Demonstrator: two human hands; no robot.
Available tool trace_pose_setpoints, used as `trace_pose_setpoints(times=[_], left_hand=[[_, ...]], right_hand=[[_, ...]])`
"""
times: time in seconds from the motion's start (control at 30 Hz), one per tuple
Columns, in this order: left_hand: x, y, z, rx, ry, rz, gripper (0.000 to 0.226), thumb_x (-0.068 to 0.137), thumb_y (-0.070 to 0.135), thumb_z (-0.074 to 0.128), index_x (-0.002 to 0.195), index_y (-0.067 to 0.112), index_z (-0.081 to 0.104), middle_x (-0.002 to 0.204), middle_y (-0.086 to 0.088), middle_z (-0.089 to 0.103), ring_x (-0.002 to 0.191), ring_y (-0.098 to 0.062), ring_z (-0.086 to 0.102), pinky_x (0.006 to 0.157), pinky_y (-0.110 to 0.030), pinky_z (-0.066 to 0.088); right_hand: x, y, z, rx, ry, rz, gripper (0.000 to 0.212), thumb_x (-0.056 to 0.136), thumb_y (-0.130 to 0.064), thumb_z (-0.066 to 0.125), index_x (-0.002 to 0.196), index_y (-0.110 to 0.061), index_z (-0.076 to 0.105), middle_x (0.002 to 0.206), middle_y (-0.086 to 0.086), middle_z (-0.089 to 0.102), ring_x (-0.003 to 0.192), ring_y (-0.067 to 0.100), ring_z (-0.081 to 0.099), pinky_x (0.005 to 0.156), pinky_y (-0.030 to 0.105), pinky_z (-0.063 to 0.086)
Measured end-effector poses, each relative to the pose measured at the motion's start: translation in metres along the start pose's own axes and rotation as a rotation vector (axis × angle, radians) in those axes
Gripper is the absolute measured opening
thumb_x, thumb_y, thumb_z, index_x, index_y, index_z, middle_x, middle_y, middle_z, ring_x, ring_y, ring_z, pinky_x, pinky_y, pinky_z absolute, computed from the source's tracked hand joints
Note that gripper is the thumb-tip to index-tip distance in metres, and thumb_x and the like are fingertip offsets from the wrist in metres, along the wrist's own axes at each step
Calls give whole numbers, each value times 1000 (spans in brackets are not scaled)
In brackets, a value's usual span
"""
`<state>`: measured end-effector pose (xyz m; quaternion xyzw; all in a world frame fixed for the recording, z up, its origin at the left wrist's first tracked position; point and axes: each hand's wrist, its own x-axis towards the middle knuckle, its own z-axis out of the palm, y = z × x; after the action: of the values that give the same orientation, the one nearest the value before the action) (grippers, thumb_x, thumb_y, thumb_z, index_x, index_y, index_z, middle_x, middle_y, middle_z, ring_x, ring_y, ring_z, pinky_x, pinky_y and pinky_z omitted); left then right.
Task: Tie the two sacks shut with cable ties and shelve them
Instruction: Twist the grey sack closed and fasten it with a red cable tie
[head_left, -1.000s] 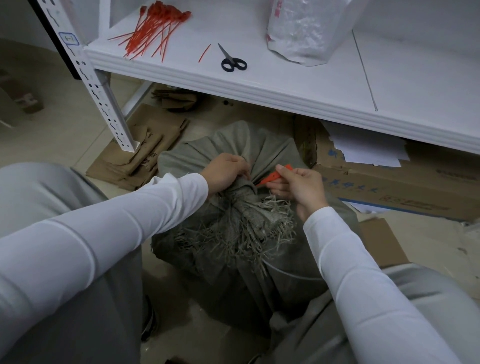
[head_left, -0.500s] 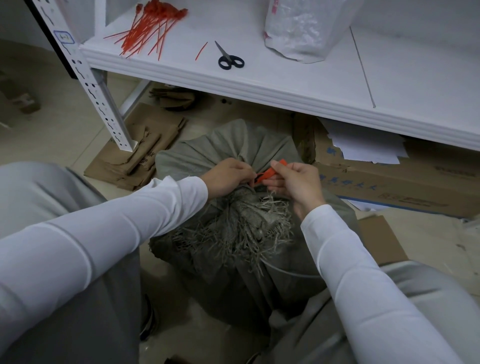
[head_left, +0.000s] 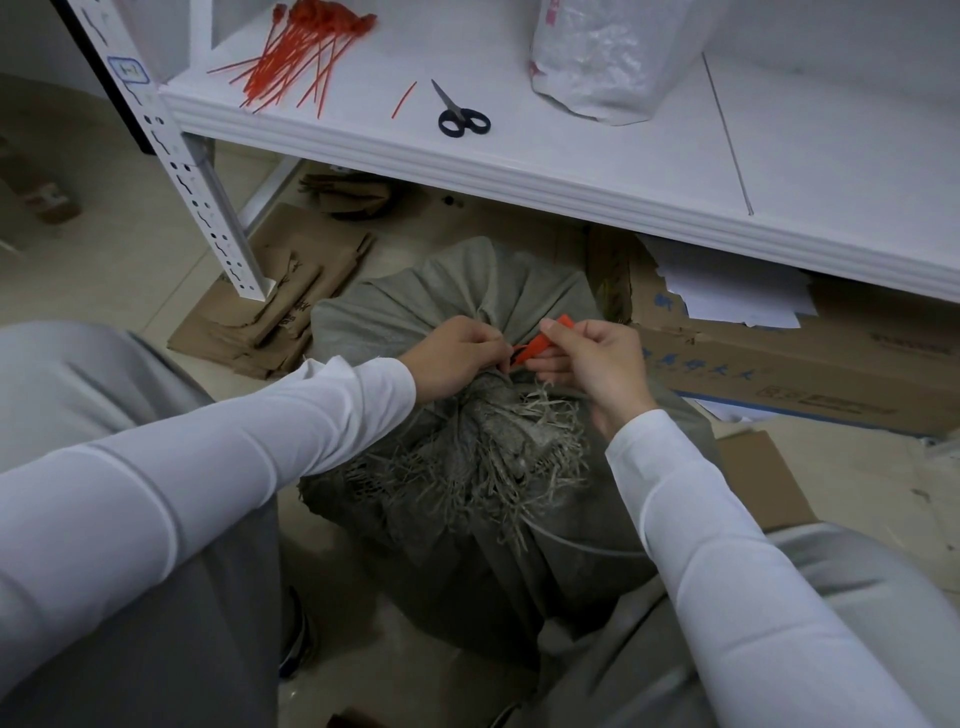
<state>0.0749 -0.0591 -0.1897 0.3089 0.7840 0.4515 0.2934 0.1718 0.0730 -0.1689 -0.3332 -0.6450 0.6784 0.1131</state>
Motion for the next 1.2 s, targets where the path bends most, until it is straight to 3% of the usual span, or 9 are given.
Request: trace_pose_setpoints(times=[0.1, 0.2, 0.3, 0.43, 0.67, 0.77, 0.93, 1.07, 1.2], left_hand=[[-2, -1, 2, 15, 13, 39, 32, 92, 15, 54, 62, 15, 63, 61, 5, 56, 58, 3, 49, 68, -23, 39], [-1, -6, 6, 100, 60, 87, 29, 81, 34, 53, 54, 29, 62, 60, 8, 58, 66, -9, 55, 76, -34, 43], [0, -9, 10, 199, 82, 107, 26, 72, 44, 46, 50, 36, 59, 52, 7, 54, 60, -17, 53, 72, -42, 46], [0, -6, 11, 183, 107, 94, 30, 74, 35, 47, 45, 36, 54, 46, 8, 46, 54, -12, 43, 67, -41, 42], [2, -9, 12, 131, 121, 87, 41, 92, 25, 55, 52, 25, 56, 45, 14, 51, 47, 0, 44, 58, -26, 34], [2, -7, 10, 110, 134, 95, 38, 92, 22, 58, 54, 21, 57, 46, 13, 53, 47, 3, 46, 55, -17, 33], [2, -4, 8, 55, 176, 76, 22, 88, 19, 63, 67, 15, 62, 60, 9, 57, 57, 2, 49, 62, -19, 38], [3, -5, 6, 70, 169, 95, 26, 88, 15, 63, 63, 19, 57, 65, 1, 59, 65, -9, 52, 69, -29, 42], [2, -6, 6, 80, 165, 95, 30, 87, 13, 64, 61, 22, 54, 60, 5, 54, 61, -7, 48, 66, -27, 39]], right_hand=[[-2, 1, 1, -19, 5, -23, 22, 90, -14, 67, 73, -1, 63, 67, 17, 70, 58, 20, 71, 51, 24, 57], [-2, 4, 4, -16, 13, -16, 23, 90, -14, 68, 71, -2, 62, 68, 18, 71, 60, 23, 72, 50, 26, 56], [-6, 7, 12, -13, -15, -13, 24, 88, -13, 70, 68, -3, 59, 68, 20, 70, 58, 25, 71, 49, 26, 54], [-7, 9, 16, -1, -24, -18, 27, 88, -13, 70, 64, -7, 60, 65, 17, 69, 55, 23, 70, 47, 24, 53], [-5, 3, 11, 40, -17, 14, 23, 90, -18, 68, 74, -1, 66, 70, 19, 71, 61, 24, 71, 53, 25, 56], [-2, 4, 11, 56, 12, 10, 25, 91, -17, 67, 69, -5, 64, 71, 20, 71, 62, 25, 71, 53, 26, 56], [1, 6, 10, 74, 32, 21, 23, 91, -17, 66, 75, -3, 63, 76, 22, 71, 61, 23, 72, 51, 25, 56], [1, 6, 9, 41, 23, -1, 22, 91, -18, 66, 78, 0, 64, 75, 21, 71, 60, 21, 71, 52, 25, 56], [0, 8, 9, 29, 8, -11, 23, 91, -18, 66, 80, 3, 65, 73, 20, 71, 58, 20, 70, 52, 24, 55]])
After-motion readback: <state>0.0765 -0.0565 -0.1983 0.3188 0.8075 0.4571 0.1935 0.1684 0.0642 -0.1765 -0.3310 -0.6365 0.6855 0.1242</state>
